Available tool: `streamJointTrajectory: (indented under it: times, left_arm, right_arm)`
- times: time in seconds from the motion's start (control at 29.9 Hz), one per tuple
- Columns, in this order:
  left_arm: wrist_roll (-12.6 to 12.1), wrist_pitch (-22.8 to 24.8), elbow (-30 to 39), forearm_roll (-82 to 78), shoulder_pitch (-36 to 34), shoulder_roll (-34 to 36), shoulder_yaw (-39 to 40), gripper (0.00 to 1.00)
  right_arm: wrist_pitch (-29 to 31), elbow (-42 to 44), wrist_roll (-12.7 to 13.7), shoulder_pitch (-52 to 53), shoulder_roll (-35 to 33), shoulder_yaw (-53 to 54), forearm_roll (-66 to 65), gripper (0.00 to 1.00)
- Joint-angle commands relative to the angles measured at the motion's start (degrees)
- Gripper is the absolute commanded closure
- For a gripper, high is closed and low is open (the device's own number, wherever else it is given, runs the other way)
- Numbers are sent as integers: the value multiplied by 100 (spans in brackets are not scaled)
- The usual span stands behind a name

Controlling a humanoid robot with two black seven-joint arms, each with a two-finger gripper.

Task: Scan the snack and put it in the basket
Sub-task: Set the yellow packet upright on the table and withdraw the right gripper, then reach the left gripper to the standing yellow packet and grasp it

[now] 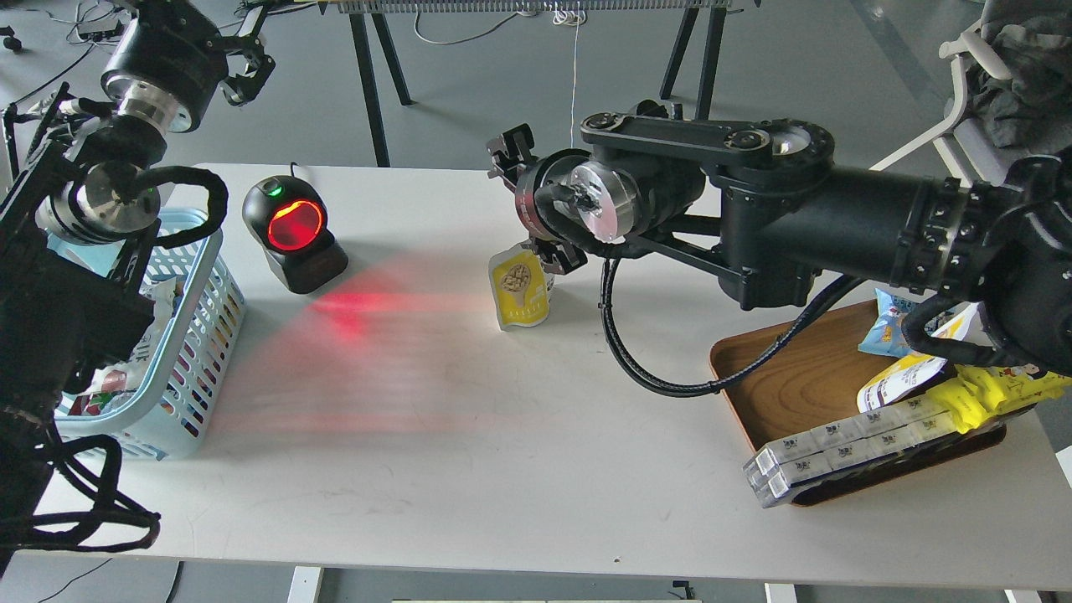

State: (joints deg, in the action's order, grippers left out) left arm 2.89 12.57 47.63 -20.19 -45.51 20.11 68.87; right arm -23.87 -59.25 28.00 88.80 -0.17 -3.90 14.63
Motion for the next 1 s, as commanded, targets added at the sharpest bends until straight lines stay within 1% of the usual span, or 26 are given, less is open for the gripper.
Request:
streamJointTrajectory:
  times: [0.0, 0.17, 0.3, 0.4, 0.6, 0.7, 0.83, 0.97]
  left_arm:
    - [-16, -9, 0, -2, -10, 2, -5, 0]
    - [-51, -35, -9, -2, -28, 11, -5, 0]
    - [-60, -35, -17, -28, -54, 134, -5, 0]
    - [-60, -35, -61, -37, -72, 248, -14, 0]
    - [-86, -9, -61, -72, -204, 564, -75, 0]
    - [-95, 35, -9, -116, -247, 845, -469, 0]
    - [-104, 44, 246, -125, -590, 1354, -1234, 0]
    - [-122, 9, 711, -151, -801, 2101, -1946, 0]
  right_arm:
    - [32, -130, 0, 146, -228, 56, 22, 1]
    - [32, -148, 0, 199, -694, 284, 31, 1]
    - [49, -297, 0, 208, -1221, 451, 22, 1]
    - [303, -368, 0, 191, -1713, 618, 13, 1]
    - [1436, -298, 0, -221, -2908, 1460, -13, 1]
    - [1929, -175, 0, -669, -3295, 2102, -31, 1]
    - [2439, 203, 0, -1337, -3551, 2955, -31, 1]
    - [3317, 826, 0, -2040, -3604, 3781, -22, 1]
